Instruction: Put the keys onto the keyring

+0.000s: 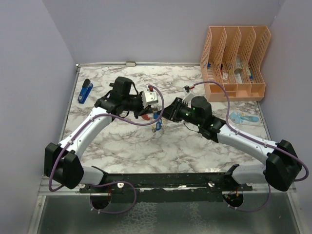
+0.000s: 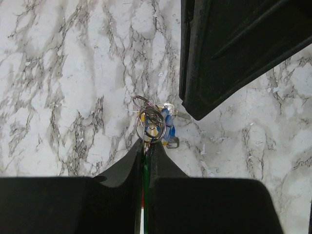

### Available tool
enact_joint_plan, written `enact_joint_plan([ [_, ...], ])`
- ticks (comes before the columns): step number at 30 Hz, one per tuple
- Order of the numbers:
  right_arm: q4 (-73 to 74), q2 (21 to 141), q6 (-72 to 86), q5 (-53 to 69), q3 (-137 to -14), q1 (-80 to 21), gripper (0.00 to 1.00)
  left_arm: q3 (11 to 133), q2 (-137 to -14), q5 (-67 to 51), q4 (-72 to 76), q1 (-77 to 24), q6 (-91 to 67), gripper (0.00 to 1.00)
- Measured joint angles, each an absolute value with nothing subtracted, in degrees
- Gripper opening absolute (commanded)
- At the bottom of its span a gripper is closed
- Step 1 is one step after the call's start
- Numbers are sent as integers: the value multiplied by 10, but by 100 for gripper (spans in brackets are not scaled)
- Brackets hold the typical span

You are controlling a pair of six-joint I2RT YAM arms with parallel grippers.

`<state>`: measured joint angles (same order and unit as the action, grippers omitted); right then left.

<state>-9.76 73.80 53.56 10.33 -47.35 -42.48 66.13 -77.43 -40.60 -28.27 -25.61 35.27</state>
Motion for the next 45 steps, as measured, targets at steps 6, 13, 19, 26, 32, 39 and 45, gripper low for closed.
enact_joint_plan([
  [6,-131,738,549,88,-470,-425,22,661,-774,-407,-275,-256,342,0],
  [13,-156,744,557,76,-469,-425,25,661,-774,-414,-275,-256,336,0],
  [19,-164,762,558,74,-469,-425,25,661,-774,-425,-275,-256,330,0],
  [26,-167,771,558,73,-469,-425,24,661,-774,-428,-275,-255,328,0],
  [32,-170,773,557,73,-469,-425,15,661,-774,-430,-275,-255,326,0],
  [39,-172,776,554,73,-469,-425,1,661,-774,-430,-275,-249,326,0],
  [45,-168,776,545,73,-470,-425,1,661,-774,-430,-277,-249,328,0],
])
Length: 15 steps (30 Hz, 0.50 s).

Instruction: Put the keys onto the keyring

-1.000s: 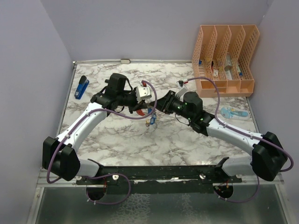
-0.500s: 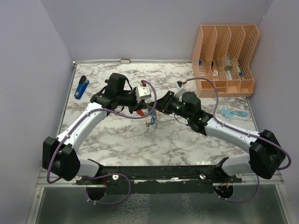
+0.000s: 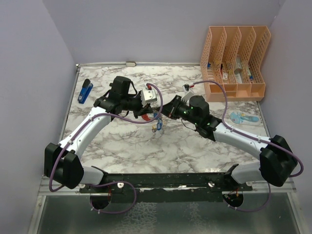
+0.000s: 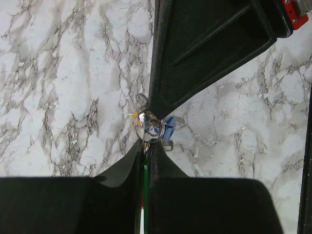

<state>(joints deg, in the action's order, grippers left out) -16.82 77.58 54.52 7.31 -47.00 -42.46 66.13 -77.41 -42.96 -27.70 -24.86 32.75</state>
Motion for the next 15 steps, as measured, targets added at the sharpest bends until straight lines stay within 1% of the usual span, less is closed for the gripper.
enact_joint_plan([
  [12,-158,778,531,85,-499,-424,1,661,-774,-434,-282,-250,329,0],
  [15,-157,783,531,93,-509,-424,8,661,-774,-434,-286,-250,329,0],
])
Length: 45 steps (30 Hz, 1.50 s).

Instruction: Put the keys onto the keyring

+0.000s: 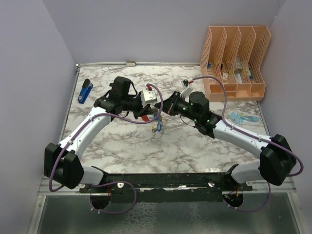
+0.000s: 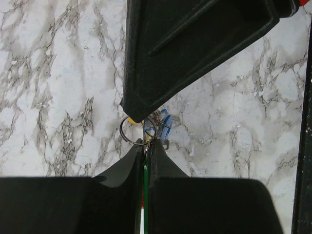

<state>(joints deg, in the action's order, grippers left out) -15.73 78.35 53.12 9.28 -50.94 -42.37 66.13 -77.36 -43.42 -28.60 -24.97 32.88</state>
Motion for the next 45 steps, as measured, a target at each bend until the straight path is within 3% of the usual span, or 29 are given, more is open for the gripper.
enact_joint_plan([
  [12,-145,786,533,100,-514,-424,26,661,-774,-434,-289,-250,329,0],
  [25,-133,795,531,100,-515,-424,23,662,-774,-435,-295,-251,329,0],
  [29,-131,794,524,100,-515,-424,35,662,-774,-434,-299,-251,335,0],
  [32,-108,778,492,99,-515,-424,57,662,-774,-434,-306,-251,349,0],
  [45,-109,682,143,135,-426,-424,79,672,-774,-480,-354,-252,414,0],
])
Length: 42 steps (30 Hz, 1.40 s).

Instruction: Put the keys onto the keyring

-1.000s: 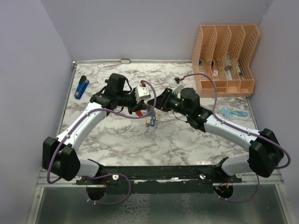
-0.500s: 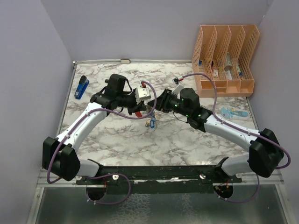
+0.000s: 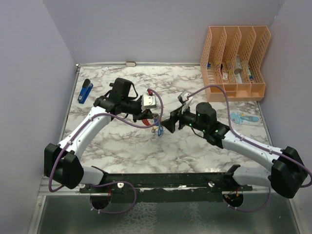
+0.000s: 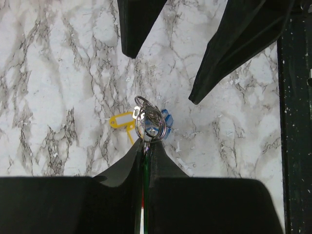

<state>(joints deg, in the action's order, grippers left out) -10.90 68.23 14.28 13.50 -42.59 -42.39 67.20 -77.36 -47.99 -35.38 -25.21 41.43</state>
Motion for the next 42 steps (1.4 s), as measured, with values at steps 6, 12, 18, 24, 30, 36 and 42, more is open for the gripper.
enact_joint_plan([
  [6,-144,716,67,161,-392,-424,80,683,-774,-512,-367,-252,420,0],
  [12,-222,776,43,197,-392,-424,71,688,-774,-538,-370,-252,415,4],
  [18,-263,823,27,219,-401,-424,31,688,-775,-543,-371,-252,413,15],
  [24,-275,830,23,223,-402,-427,11,688,-775,-540,-371,-253,408,39],
  [30,-266,830,11,214,-402,-430,2,689,-775,-518,-364,-251,407,41],
  [36,-257,832,8,197,-412,-432,1,695,-775,-495,-358,-251,406,43],
  [42,-264,833,12,176,-411,-429,1,716,-774,-450,-357,-244,393,45],
])
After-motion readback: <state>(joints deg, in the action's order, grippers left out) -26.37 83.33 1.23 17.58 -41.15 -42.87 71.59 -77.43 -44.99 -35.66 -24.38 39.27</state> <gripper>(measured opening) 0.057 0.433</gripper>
